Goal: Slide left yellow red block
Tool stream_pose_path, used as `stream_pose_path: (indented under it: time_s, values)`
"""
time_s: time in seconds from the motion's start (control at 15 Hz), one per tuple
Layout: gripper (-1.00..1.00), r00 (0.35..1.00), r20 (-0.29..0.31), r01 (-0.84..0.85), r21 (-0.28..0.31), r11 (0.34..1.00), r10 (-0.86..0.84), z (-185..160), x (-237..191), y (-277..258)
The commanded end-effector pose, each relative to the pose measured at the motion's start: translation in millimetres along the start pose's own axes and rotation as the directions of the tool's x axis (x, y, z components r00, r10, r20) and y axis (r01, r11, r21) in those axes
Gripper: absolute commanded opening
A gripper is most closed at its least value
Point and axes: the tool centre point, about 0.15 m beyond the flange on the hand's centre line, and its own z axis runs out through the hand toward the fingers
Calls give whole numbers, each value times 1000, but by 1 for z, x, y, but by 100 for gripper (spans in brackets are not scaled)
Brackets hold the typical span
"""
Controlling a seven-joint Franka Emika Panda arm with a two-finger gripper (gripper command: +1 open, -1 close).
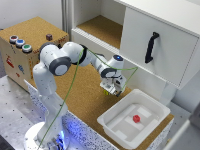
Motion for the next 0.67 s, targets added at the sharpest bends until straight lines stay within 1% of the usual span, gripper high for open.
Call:
stream_pose_path:
  time_s: [0.0,0.13,0.2,0.6]
  values:
    - [-100,998,-49,-52,-31,998,51,-3,-14,-37]
    - [-100,998,-21,-58,-15,998,58,1,-14,-50]
    - [-100,999,-9,-54,-19,998,54,3,-15,-56]
    - [-100,996,-14,-86,12,996,86,2,-10,-95]
